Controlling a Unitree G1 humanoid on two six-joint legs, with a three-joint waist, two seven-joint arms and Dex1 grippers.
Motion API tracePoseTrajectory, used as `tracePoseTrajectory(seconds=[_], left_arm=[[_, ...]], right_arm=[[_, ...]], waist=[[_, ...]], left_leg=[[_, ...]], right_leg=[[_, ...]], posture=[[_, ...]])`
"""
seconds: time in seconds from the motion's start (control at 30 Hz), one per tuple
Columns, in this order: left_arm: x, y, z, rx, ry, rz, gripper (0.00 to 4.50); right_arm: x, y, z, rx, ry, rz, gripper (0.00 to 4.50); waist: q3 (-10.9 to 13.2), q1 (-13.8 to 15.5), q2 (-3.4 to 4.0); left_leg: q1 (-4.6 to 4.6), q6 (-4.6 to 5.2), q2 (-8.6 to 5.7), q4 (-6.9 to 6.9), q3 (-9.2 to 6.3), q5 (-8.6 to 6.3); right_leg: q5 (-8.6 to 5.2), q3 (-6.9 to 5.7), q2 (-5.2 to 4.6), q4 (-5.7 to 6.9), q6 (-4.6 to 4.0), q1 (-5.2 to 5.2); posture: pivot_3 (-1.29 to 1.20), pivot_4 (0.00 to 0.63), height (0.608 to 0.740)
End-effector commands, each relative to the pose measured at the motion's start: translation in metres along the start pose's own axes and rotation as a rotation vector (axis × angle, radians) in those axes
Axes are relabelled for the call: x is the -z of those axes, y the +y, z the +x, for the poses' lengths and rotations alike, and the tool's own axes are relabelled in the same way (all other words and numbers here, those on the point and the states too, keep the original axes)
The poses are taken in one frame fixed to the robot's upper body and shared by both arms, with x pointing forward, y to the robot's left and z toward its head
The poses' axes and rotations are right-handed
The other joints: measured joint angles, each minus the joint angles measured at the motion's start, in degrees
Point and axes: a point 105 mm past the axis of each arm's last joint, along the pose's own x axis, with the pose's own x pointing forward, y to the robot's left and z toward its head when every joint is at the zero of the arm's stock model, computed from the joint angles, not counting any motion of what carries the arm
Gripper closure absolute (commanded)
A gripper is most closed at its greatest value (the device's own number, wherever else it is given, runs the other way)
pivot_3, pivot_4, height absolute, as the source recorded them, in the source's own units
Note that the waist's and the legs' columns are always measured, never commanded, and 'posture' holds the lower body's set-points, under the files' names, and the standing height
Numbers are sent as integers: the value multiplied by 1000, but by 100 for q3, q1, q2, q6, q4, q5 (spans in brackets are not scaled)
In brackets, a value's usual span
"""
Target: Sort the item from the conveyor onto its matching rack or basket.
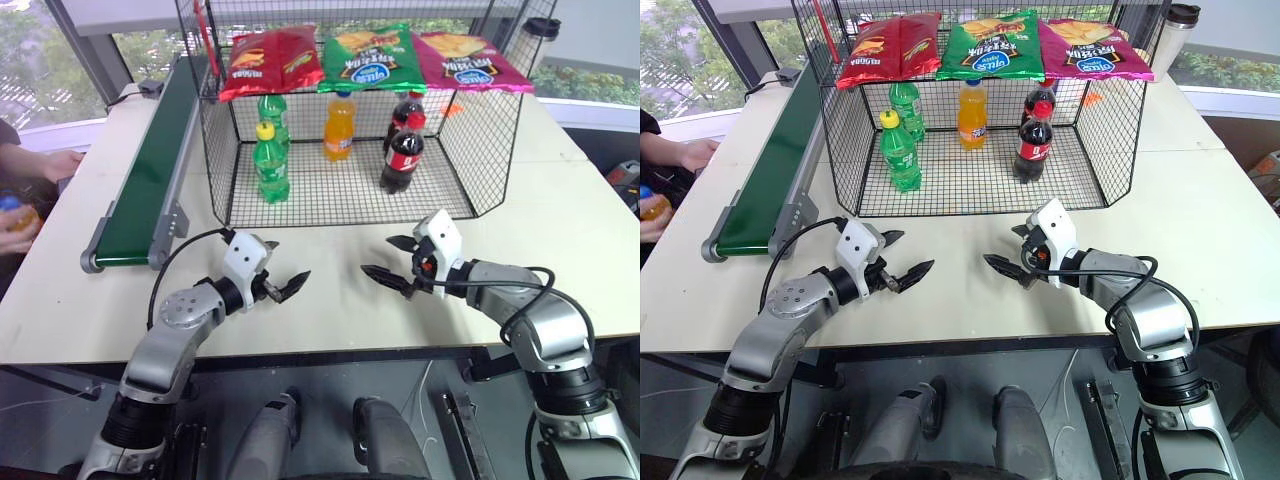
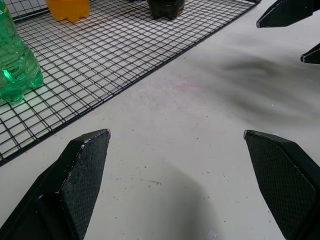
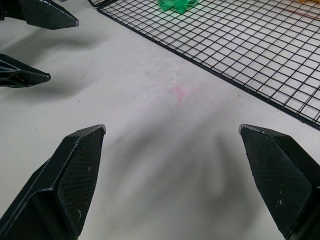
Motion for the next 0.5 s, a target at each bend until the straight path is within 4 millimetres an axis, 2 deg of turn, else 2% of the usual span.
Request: tracePoseTrajectory(seconds=[0.03, 0.5], left_arm=[[-9, 0, -1, 2, -38, 41, 0], [-16, -2, -4, -1, -63, -4, 0]], right_arm=[[-14, 6, -1, -20, -44, -40, 57], [-16, 9, -1, -38, -47, -37, 57]], waist=[[0, 0, 0], [0, 0, 0]], left_leg=[[0, 0, 0, 0, 0, 0], [-1, 0, 0, 0, 0, 0]], right_leg=[[0, 0, 0, 0, 0, 0], [1, -1, 0, -2, -1, 0]], posture=[[0, 150, 738], [0, 150, 738]])
